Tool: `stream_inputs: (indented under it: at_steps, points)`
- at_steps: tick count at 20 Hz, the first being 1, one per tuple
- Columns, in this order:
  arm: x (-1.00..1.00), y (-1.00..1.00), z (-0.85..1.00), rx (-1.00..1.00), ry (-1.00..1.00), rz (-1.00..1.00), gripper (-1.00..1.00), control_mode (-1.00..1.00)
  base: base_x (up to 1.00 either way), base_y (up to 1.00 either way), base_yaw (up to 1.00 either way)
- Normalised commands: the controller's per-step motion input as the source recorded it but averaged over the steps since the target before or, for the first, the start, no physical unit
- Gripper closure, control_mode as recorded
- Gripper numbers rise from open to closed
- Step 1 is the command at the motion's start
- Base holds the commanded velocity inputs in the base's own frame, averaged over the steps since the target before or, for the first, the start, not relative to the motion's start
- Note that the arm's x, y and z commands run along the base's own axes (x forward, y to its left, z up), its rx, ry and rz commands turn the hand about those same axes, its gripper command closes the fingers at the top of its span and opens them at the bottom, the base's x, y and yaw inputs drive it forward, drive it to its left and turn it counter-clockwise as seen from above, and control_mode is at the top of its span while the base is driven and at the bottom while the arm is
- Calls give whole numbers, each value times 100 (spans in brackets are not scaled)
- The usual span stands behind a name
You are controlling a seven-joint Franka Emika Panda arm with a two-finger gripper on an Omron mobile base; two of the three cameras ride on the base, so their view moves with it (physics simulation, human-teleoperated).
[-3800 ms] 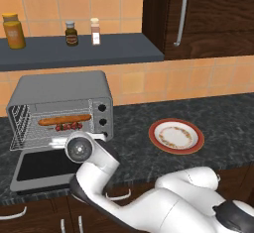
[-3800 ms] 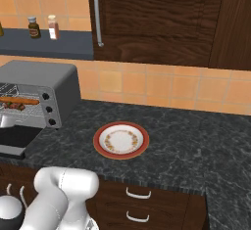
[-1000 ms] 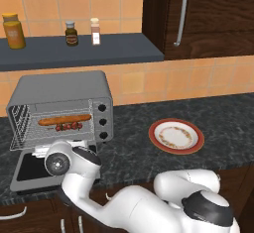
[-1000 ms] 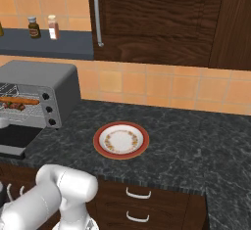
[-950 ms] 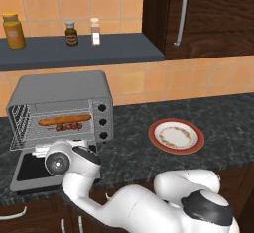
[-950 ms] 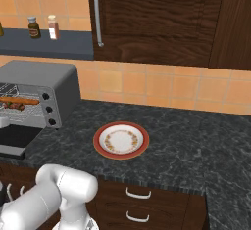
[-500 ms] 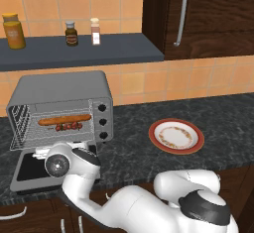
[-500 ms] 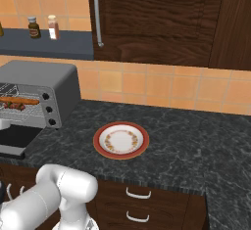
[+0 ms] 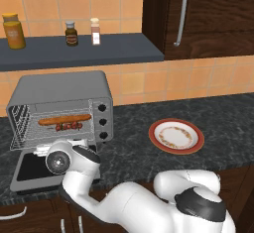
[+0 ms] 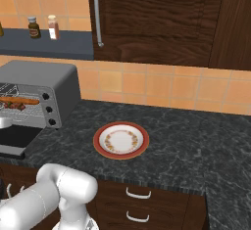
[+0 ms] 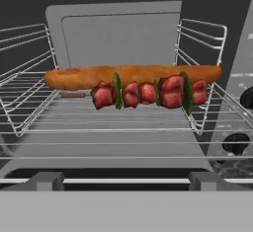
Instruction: Pick up the kebab skewer and baguette bread, and place them inside the toaster oven. Close the toaster oven door and start by setting the timer.
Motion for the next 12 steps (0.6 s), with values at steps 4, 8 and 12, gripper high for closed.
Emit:
stream_inputs:
  at_steps: [4, 8, 12]
  points:
    - [1, 0, -13, 0, 0, 0, -100, -100, 0, 0, 0]
    - [2, 0, -8, 0, 0, 0, -100, -100, 0, 0, 0]
    - [17, 0, 0, 0, 0, 0, -100, -100, 0, 0, 0]
